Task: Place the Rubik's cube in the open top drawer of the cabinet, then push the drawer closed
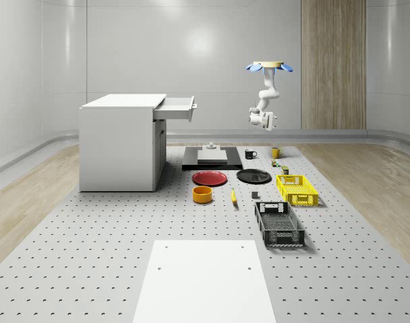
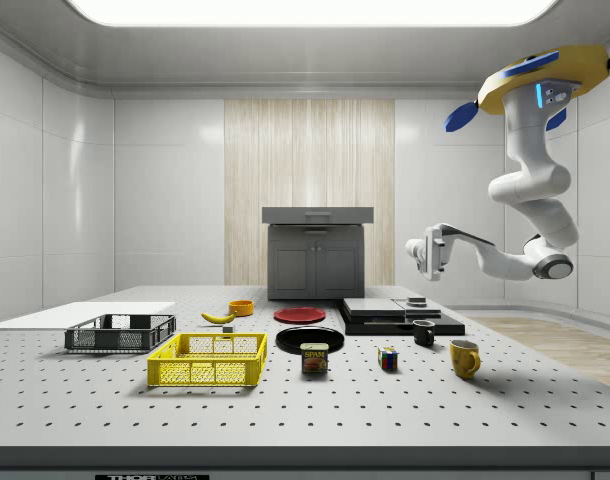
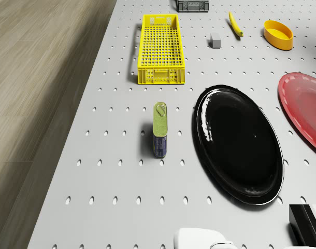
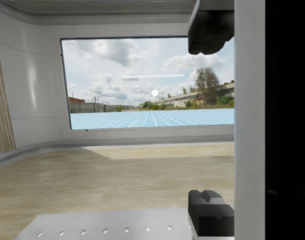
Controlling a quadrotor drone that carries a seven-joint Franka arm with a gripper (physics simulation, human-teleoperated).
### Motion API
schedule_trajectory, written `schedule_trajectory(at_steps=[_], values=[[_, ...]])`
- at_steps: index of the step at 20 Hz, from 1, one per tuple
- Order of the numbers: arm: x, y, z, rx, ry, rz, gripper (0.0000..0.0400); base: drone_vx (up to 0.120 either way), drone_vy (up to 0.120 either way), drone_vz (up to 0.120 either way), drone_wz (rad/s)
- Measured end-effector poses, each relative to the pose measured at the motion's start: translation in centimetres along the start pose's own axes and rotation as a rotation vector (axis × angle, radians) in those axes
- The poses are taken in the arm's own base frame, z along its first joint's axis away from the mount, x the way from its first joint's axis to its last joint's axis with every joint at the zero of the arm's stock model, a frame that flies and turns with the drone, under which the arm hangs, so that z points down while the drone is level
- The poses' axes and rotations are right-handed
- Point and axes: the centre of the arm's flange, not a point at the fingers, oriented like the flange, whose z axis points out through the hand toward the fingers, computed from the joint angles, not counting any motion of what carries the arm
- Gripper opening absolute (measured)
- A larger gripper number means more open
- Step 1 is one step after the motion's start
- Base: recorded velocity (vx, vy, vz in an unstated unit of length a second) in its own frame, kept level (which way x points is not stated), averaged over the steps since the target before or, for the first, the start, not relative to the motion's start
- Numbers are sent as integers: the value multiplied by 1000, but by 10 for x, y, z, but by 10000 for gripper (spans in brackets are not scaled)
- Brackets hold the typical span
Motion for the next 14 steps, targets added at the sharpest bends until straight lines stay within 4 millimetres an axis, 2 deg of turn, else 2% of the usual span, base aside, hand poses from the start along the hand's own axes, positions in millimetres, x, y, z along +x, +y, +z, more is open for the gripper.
schedule_trajectory(at_steps=[3,7,13,14], values=[[-30,-30,10,-316,314,-10,400,0,0,-120,0],[-52,-51,32,-589,589,-20,400,0,0,-120,0],[-64,-62,53,-771,777,-29,400,113,0,-120,0],[-64,-62,55,-786,794,-30,400,120,-80,-120,0]])
